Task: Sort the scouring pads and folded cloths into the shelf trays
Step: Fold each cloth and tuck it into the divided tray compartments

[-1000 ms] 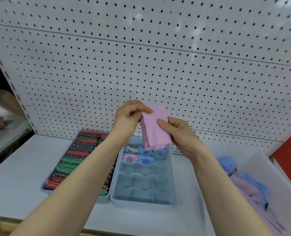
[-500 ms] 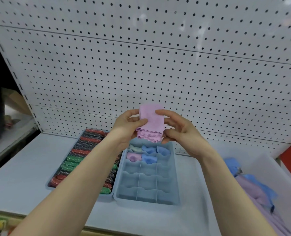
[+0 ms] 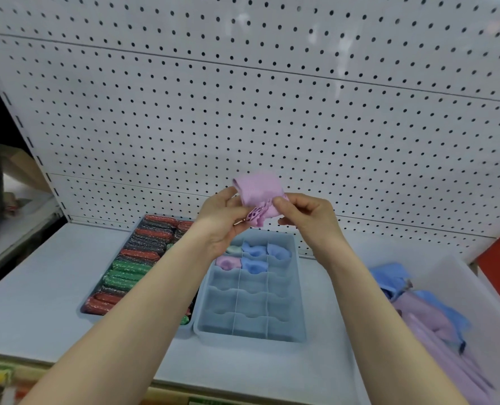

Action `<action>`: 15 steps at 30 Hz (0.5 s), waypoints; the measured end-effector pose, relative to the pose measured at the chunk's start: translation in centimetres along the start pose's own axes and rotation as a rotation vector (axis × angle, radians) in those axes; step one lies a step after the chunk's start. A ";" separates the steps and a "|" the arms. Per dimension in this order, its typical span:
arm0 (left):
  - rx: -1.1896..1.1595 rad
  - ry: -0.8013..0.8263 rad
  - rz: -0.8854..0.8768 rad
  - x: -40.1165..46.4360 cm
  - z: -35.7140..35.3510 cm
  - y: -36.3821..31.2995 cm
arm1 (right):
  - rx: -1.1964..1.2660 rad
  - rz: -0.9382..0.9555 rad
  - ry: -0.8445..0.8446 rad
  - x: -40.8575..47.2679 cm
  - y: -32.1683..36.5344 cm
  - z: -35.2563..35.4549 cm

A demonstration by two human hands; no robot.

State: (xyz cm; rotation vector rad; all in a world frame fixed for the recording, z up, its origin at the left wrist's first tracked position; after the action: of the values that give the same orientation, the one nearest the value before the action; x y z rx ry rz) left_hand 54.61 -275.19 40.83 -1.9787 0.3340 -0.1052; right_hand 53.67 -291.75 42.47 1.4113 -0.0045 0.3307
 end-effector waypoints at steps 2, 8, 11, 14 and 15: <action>0.080 0.017 -0.034 -0.1 -0.1 0.0 | 0.053 -0.012 -0.065 0.1 -0.3 0.2; 0.247 0.042 0.004 -0.4 -0.6 0.5 | 0.104 0.021 -0.111 0.2 -0.3 0.1; 0.153 0.131 0.031 -0.7 -0.6 1.2 | 0.091 0.020 -0.130 0.1 -0.5 0.2; 0.346 0.107 -0.067 -0.8 0.1 1.7 | 0.053 -0.013 -0.142 0.0 -1.1 -0.1; 0.400 0.064 -0.104 -0.7 0.5 1.7 | 0.070 -0.053 -0.127 -0.1 -1.5 -0.2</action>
State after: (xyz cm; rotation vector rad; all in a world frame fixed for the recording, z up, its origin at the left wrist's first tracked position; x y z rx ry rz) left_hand 53.69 -275.22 39.13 -1.5973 0.2304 -0.2805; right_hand 53.89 -291.75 40.93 1.4974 -0.0600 0.1988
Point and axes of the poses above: each hand's wrist, its own x-axis towards the middle knuckle, its own z-axis out of the back of the hand, y = z × x, the point moved 6 cm from there along x, towards the middle knuckle, and after that the axes turned 9 degrees about y, right-handed, at the moved point
